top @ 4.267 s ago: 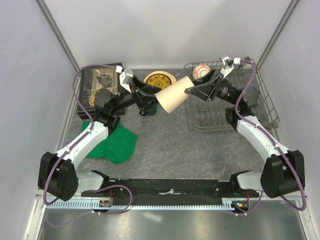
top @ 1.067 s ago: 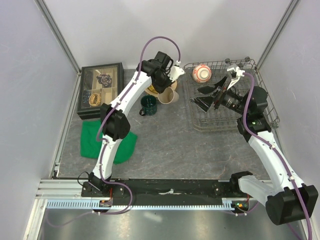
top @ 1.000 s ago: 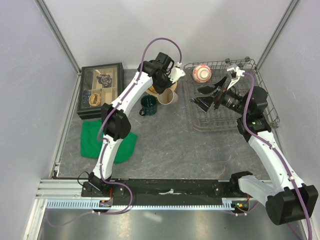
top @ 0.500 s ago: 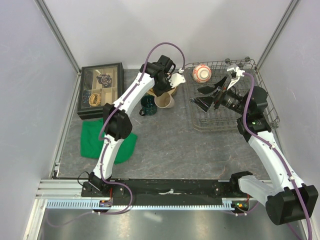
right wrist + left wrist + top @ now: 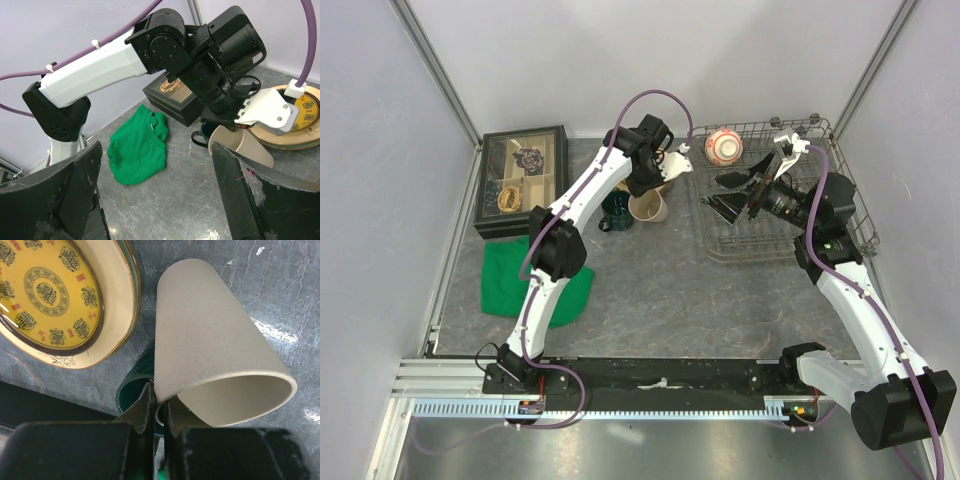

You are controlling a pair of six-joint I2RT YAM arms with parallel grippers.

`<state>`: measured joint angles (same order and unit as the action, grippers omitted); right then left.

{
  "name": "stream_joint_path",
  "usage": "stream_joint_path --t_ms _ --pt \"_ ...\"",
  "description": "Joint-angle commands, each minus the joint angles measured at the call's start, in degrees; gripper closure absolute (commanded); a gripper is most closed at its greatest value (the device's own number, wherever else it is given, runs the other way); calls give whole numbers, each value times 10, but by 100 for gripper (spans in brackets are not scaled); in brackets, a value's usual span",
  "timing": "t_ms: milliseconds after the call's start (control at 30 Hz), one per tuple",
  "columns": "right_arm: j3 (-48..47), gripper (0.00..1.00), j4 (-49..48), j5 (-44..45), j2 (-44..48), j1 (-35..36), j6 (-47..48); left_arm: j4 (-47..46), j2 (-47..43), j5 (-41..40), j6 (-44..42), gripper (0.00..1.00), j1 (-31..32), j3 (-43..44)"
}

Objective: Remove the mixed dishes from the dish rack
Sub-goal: Place the cup at the center of the board.

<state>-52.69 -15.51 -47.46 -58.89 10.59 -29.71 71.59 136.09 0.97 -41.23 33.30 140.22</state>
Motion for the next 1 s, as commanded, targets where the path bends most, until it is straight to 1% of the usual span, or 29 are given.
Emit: stream_joint_path --t_ms 0,33,133,200,367,433,467,567,667,967 --pt "-5 2 -15 9 14 -3 13 7 7 0 -19 92 8 19" --pt "-4 2 -15 9 13 -3 13 7 8 2 -18 92 9 19" --pt "-5 2 -14 10 12 -4 14 7 10 -1 -18 85 11 18" --pt "-6 2 -14 10 12 -4 13 5 11 -2 -18 77 12 18" --pt "-4 2 -14 11 11 -5 13 3 15 -4 -17 64 12 18" --pt "-4 2 -14 11 11 -5 13 2 15 -5 -18 63 12 18" --pt "-4 2 -14 11 11 -6 13 1 16 -4 -18 59 12 18" --pt "-2 2 -15 11 11 -6 13 -5 16 -6 -17 54 12 18" --pt "-2 2 -15 11 11 -6 12 -15 15 -8 -17 51 12 18" --pt "0 2 -15 11 11 -6 12 -40 11 -8 -11 48 13 19"
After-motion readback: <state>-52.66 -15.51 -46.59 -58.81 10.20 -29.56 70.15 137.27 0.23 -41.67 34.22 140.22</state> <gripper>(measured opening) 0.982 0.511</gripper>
